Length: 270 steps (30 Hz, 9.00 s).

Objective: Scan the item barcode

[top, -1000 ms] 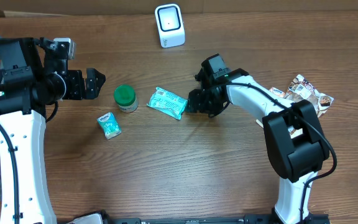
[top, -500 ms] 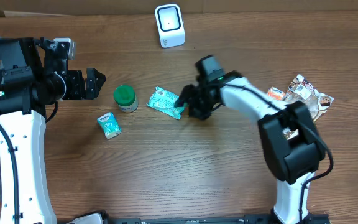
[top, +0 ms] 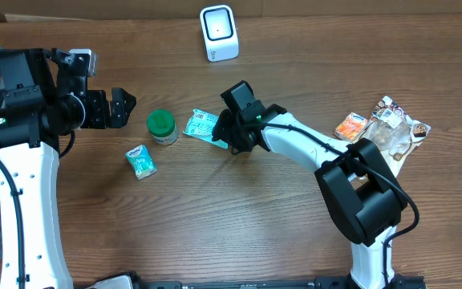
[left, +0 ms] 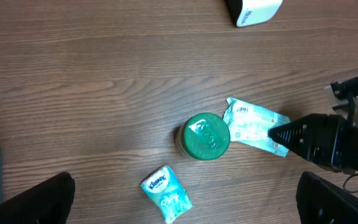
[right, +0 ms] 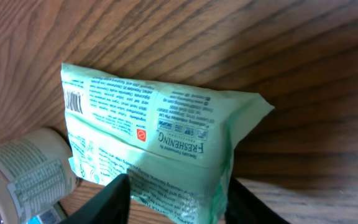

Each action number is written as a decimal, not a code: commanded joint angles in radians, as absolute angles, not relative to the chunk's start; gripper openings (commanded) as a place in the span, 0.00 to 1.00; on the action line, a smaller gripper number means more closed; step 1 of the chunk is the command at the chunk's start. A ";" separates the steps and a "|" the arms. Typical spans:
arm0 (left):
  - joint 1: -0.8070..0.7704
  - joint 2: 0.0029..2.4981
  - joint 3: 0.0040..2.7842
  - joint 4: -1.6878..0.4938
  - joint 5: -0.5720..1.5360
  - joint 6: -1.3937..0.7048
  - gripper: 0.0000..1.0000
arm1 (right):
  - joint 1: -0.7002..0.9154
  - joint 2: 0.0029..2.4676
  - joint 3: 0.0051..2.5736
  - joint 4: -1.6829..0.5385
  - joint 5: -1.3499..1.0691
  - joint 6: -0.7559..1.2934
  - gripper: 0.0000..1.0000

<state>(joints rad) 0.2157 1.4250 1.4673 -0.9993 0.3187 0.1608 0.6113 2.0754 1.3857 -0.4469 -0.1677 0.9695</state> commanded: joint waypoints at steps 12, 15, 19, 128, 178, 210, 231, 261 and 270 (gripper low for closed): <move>0.209 1.420 1.489 -0.996 0.330 0.176 0.99 | 0.604 2.091 1.257 -0.327 -0.155 0.853 0.14; 0.209 1.420 1.489 -0.996 0.330 0.176 0.99 | 0.575 2.086 1.268 -0.334 -0.248 0.692 0.15; 0.209 1.420 1.489 -0.996 0.330 0.176 1.00 | 0.501 2.083 1.335 -0.491 -0.373 0.458 0.14; 0.209 1.420 1.489 -0.996 0.330 0.177 1.00 | 0.625 2.108 1.633 0.494 0.721 -1.036 0.04; 0.209 1.420 1.489 -0.996 0.330 0.176 1.00 | 0.660 2.229 1.633 0.558 0.541 -0.886 0.04; 0.209 1.420 1.489 -0.996 0.330 0.176 1.00 | 0.433 1.707 1.543 -1.063 0.160 0.517 0.04; 0.209 1.420 1.489 -0.996 0.330 0.176 1.00 | -0.236 1.707 1.234 -0.900 -0.184 0.541 0.32; 0.209 1.420 1.489 -0.996 0.330 0.176 0.99 | 0.237 1.669 1.555 -0.975 -0.353 0.305 0.77; 0.209 1.420 1.489 -0.996 0.330 0.176 1.00 | 0.577 1.857 1.555 -0.693 -0.294 0.305 0.88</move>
<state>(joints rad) 0.2157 1.4250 1.4673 -0.9993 0.3187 0.1608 0.5087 1.7901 1.5398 -0.7525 -0.3176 0.3134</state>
